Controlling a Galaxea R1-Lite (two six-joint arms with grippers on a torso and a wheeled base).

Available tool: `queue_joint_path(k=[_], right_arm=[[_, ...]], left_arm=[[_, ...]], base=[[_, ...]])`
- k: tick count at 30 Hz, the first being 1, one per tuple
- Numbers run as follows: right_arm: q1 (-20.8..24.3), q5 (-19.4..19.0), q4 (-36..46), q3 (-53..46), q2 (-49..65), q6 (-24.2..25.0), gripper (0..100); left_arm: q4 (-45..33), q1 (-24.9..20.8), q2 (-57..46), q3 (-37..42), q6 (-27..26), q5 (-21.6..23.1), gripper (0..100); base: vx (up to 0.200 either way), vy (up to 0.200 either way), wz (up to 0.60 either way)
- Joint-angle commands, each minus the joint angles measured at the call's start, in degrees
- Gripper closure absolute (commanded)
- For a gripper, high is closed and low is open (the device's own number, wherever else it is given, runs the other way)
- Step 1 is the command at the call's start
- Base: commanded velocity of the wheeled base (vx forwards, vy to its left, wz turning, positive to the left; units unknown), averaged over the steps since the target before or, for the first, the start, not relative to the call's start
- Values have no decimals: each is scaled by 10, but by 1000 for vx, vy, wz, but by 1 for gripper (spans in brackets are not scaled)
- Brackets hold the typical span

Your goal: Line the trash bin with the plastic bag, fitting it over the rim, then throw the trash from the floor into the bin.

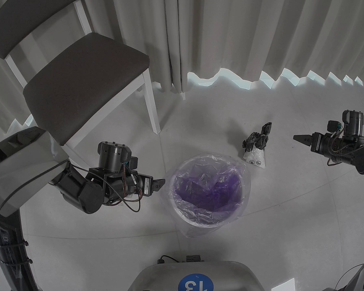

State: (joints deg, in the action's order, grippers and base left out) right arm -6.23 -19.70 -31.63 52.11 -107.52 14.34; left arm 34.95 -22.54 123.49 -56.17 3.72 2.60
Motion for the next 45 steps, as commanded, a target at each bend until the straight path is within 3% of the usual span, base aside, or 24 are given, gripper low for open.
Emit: queue_joint_path(k=[1, 5, 15, 18, 25, 28, 45], right_arm=[[-3, 19, 52, -9, 79, -1, 0], [-5, 35, 97, -10, 118, -7, 0], [3, 62, 112, -14, 127, -33, 0], [3, 62, 112, -18, 125, -39, 0], [3, 62, 109, -28, 129, -40, 0], [3, 62, 108, -36, 135, -41, 0], [-1, 62, 105, -69, 166, -63, 0]], left_arm=[[8, 42, 23, 9, 28, 24, 0], [9, 53, 39, 8, 81, 63, 0], [58, 18, 59, -4, 226, 95, 0], [58, 7, 78, -25, 262, 86, 0], [21, -14, 113, -108, 331, 0, 0], [-56, -22, 112, -170, 390, -22, 0], [-67, -25, 141, -206, 402, -51, 0]], base=[[0, 0, 0], [0, 0, 0], [0, 0, 0], [0, 0, 0], [0, 0, 0], [0, 0, 0], [0, 0, 0]])
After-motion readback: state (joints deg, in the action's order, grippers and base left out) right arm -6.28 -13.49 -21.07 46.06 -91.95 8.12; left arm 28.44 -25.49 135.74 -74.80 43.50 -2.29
